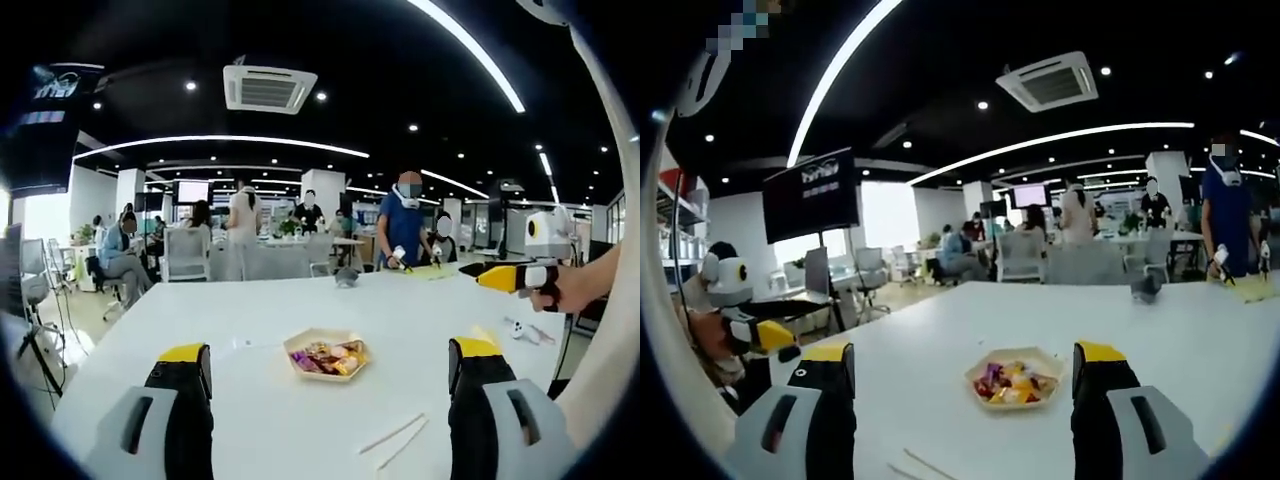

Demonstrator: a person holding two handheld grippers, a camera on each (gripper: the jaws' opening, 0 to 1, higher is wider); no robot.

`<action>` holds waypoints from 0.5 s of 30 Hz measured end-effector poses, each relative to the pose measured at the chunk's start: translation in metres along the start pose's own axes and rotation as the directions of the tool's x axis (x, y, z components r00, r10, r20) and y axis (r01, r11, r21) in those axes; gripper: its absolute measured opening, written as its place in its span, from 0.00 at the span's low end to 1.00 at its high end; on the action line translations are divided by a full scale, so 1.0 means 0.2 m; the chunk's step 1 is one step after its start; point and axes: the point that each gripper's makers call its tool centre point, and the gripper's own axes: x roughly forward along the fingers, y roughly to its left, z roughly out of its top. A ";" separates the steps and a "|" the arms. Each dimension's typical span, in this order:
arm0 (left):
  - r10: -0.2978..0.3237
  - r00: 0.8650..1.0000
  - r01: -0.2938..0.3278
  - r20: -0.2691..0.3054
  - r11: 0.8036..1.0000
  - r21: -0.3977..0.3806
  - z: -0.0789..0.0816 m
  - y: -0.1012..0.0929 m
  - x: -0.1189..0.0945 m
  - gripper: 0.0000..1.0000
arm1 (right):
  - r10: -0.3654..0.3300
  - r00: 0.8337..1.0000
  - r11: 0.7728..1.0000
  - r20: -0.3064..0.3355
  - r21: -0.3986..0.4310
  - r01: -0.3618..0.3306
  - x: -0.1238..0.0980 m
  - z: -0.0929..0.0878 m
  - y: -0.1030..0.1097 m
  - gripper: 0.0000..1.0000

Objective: Place the target food into the container with the food tongs after gripping and lifting it, then release it inside without dropping or visibly crushing the food.

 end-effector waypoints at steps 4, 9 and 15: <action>-0.005 1.000 0.005 -0.001 1.000 0.005 0.00 -0.01 0.01 0.99 | -0.005 1.000 1.000 -0.007 0.006 0.005 -0.02 -0.02 0.00 0.92; -0.010 1.000 0.010 0.007 1.000 0.010 0.01 -0.01 0.03 0.99 | -0.013 1.000 1.000 0.006 0.011 0.013 -0.02 0.00 -0.01 0.92; -0.015 1.000 0.015 0.000 1.000 0.018 0.02 -0.01 0.04 0.99 | -0.030 0.999 0.999 0.024 0.012 0.030 -0.03 0.02 -0.03 0.92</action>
